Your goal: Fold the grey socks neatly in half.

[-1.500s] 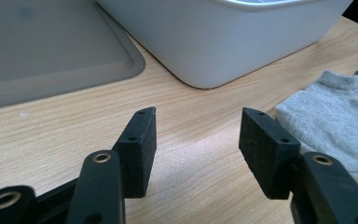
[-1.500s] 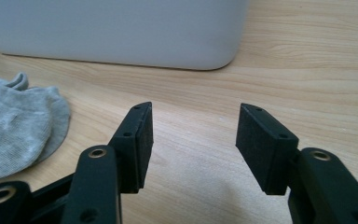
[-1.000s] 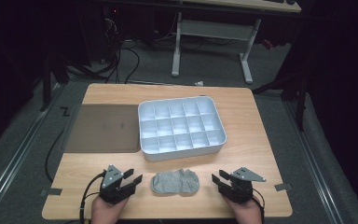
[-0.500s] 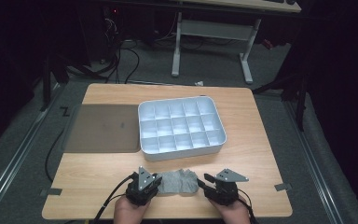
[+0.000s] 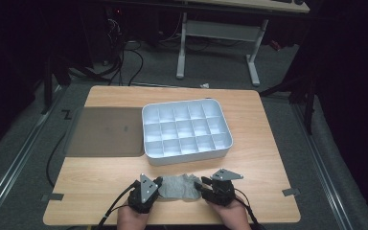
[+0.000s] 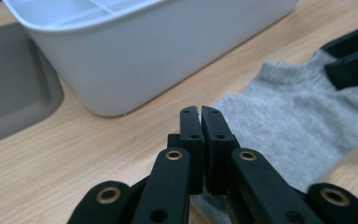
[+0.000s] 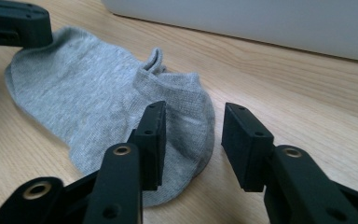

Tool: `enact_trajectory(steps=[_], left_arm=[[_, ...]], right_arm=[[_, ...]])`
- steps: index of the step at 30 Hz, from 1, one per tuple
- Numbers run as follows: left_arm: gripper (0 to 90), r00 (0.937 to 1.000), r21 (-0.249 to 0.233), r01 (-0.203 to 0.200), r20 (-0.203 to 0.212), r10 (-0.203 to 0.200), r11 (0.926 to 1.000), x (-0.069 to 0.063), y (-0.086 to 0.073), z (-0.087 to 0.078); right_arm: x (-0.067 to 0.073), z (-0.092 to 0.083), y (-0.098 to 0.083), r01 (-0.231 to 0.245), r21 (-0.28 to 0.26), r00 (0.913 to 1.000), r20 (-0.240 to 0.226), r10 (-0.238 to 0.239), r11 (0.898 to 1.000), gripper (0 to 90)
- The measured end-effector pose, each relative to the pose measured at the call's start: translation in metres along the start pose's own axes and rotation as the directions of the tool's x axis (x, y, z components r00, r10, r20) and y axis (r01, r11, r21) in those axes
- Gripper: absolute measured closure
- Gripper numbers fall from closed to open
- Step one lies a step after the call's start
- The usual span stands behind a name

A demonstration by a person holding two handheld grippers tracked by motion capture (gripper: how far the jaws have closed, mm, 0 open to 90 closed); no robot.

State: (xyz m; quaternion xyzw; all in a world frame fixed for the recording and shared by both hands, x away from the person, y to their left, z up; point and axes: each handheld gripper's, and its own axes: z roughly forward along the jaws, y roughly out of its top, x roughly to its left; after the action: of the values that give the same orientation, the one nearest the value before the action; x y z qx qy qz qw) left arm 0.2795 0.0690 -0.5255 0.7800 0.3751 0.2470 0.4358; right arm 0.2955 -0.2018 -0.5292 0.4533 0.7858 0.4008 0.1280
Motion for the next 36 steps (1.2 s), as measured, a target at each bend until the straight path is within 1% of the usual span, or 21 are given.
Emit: enact_trajectory(steps=[1,6,7,9,12,13,15,16,17,18,19,20,21,22,23,25,28,29,30,33,36], left_arm=[[88.5,1.0000,0.002,0.000,0.000,0.000,1.0000,0.001,0.000,0.000],[88.5,1.0000,0.011,0.001,0.003,-0.001,0.9999,0.002,-0.003,0.000],[88.5,1.0000,0.014,-0.001,0.004,0.001,0.9999,0.003,-0.004,0.000],[88.5,1.0000,0.017,-0.008,-0.002,0.008,0.9998,0.003,-0.004,-0.001],[88.5,0.9996,0.036,-0.019,-0.022,0.019,0.9992,0.006,-0.007,-0.003],[88.6,0.9991,0.051,-0.020,-0.037,0.022,0.9985,0.009,-0.010,-0.004],[88.6,0.9988,0.058,-0.020,-0.043,0.022,0.9981,0.011,-0.011,-0.005],[88.6,0.9982,0.065,-0.024,-0.053,0.027,0.9976,0.012,-0.013,-0.006],[88.7,0.9967,0.071,-0.038,-0.069,0.043,0.9967,0.013,-0.014,-0.008],[88.8,0.9967,0.071,-0.038,-0.069,0.043,0.9967,0.013,-0.014,-0.008],[88.7,0.9940,0.087,-0.059,-0.087,0.067,0.9945,0.012,-0.015,-0.010],[88.8,0.9940,0.087,-0.059,-0.087,0.067,0.9945,0.012,-0.015,-0.010],[88.7,0.9912,0.097,-0.075,-0.102,0.085,0.9925,0.011,-0.016,-0.010],[88.7,0.9912,0.097,-0.075,-0.102,0.085,0.9925,0.011,-0.016,-0.010],[88.7,0.9885,0.104,-0.088,-0.114,0.100,0.9906,0.010,-0.017,-0.010],[88.6,0.9855,0.123,-0.108,-0.117,0.122,0.9865,0.007,-0.016,-0.008],[88.6,0.9860,0.129,-0.107,-0.114,0.122,0.9859,0.007,-0.016,-0.008],[88.6,0.9862,0.131,-0.107,-0.112,0.122,0.9856,0.008,-0.016,-0.007],[88.5,0.9862,0.131,-0.107,-0.112,0.122,0.9856,0.008,-0.016,-0.007],[88.2,0.9861,0.131,-0.107,-0.113,0.122,0.9856,0.008,-0.016,-0.007],[87.6,0.9860,0.131,-0.108,-0.113,0.123,0.9855,0.008,-0.016,-0.007]], right_arm=[[0.001,0.000,0.001,-0.007,-0.004,0.9998,-0.017,0.007,1.000,59.7],[0.006,0.004,0.007,-0.008,0.003,0.9993,-0.036,0.008,1.000,54.8],[0.007,0.006,0.007,0.001,0.010,0.9994,-0.034,0.000,1.000,54.7],[0.012,0.012,0.007,0.029,0.041,0.9995,-0.010,-0.029,0.999,55.8],[0.014,0.012,0.006,0.045,0.042,0.9990,0.004,-0.045,0.998,57.7],[0.015,0.011,0.005,0.063,0.042,0.9980,0.010,-0.063,0.997,60.5],[0.015,0.011,0.005,0.067,0.044,0.9976,0.012,-0.068,0.997,61.7],[0.015,0.011,0.005,0.066,0.046,0.9977,0.014,-0.066,0.997,62.9],[0.015,0.010,0.004,0.061,0.045,0.9980,0.014,-0.061,0.997,63.9],[0.015,0.010,0.004,0.061,0.045,0.9980,0.014,-0.061,0.997,63.9],[0.015,0.009,0.004,0.060,0.046,0.9981,0.012,-0.061,0.997,63.9],[0.015,0.009,0.004,0.060,0.046,0.9981,0.012,-0.061,0.997,63.9],[0.015,0.008,0.004,0.052,0.052,0.9986,0.004,-0.052,0.997,63.8],[0.015,0.008,0.003,0.051,0.051,0.9987,0.002,-0.051,0.997,63.7],[0.015,0.008,0.003,0.051,0.051,0.9987,0.002,-0.051,0.997,63.7],[0.020,0.007,0.002,0.056,0.055,0.9983,-0.017,-0.055,0.997,63.6],[0.024,0.008,0.001,0.073,0.052,0.9973,-0.016,-0.072,0.996,64.0],[0.027,0.008,0.000,0.093,0.047,0.9957,-0.006,-0.093,0.995,71.7],[0.028,0.008,-0.001,0.087,0.047,0.9961,-0.018,-0.086,0.995,75.3],[0.029,0.009,-0.001,0.087,0.052,0.9958,-0.033,-0.085,0.995,81.5],[0.028,0.009,-0.001,0.080,0.048,0.9960,-0.042,-0.078,0.996,83.2]])
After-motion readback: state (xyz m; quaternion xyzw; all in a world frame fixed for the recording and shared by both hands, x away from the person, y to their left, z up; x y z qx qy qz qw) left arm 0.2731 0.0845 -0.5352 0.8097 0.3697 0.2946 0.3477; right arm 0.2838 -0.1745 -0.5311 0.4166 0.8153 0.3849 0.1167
